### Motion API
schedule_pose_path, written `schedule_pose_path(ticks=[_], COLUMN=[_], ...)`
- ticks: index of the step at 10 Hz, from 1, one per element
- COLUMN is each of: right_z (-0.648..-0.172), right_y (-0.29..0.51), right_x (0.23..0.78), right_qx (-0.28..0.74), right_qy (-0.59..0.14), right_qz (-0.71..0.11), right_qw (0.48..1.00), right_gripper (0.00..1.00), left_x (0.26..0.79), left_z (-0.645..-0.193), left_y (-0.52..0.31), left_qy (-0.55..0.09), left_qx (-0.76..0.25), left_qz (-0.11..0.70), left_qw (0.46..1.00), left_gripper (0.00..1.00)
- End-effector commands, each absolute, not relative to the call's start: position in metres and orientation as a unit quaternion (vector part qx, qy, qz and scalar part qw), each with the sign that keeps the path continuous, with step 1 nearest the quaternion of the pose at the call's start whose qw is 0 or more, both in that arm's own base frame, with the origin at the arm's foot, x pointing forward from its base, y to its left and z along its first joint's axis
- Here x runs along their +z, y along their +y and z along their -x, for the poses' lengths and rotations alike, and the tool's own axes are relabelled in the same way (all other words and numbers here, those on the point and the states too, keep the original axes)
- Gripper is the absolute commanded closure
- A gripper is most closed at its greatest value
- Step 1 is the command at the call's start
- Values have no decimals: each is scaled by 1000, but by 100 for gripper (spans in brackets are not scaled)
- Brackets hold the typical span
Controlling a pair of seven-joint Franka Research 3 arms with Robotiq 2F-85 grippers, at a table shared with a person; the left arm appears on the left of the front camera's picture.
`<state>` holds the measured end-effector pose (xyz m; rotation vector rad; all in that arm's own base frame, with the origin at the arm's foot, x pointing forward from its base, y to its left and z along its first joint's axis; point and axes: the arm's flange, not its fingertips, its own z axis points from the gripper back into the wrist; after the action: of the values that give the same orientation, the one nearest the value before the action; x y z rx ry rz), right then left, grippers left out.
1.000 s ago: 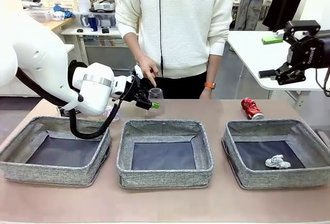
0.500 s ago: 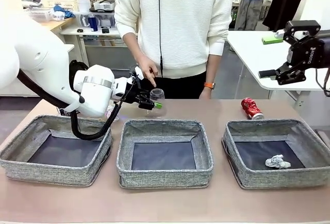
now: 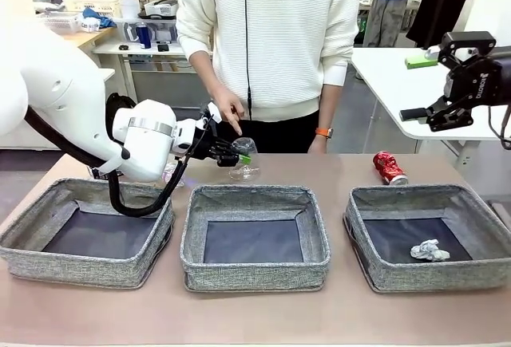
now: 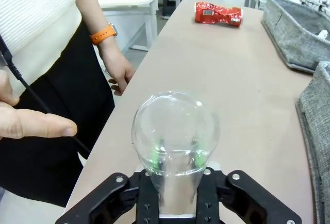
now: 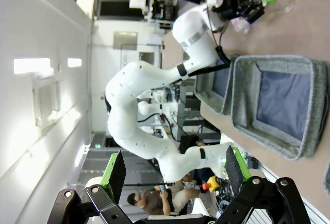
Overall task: Sort the waste into the appropriate baskets.
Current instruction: Pick up the waste item pointed out by the person.
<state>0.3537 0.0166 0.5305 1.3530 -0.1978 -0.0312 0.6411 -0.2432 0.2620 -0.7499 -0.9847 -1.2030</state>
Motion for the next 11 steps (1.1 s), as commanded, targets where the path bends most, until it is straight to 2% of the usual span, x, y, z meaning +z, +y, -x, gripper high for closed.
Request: schedule_pose_path(ticks=[1,2,4,5,8,9,10,11], right_z=[-353,-353,-353,-353,-353,-353,-353,-353], right_y=[16,16,16,16,16,16,16,16], right_x=[534,534,534,534,534,534,534,534], right_qx=[-20,-20,-20,-20,-20,-20,-20,-20], right_qy=[-84,-84,-84,-84,-84,-84,-84,-84], right_qz=[-621,-621,-621,-621,-621,-621,-621,-621], right_qw=[779,779,779,779,779,779,779,779], right_gripper=[0,0,0,0,0,0,0,0], left_x=[262,264,282,306,407,451,489,522], left_z=[-633,-633,-627,-619,-570,-548,-528,-508], left_y=[-239,-238,-228,-216,-157,-131,-111,-92], left_qy=[-430,-425,-421,-426,-445,-436,-430,-386], left_qx=[-524,-526,-526,-542,-573,-578,-583,-605], left_qz=[321,323,332,348,301,266,274,268], left_qw=[661,663,660,635,619,637,632,642], left_gripper=[96,100,100,100,100,100,100,100])
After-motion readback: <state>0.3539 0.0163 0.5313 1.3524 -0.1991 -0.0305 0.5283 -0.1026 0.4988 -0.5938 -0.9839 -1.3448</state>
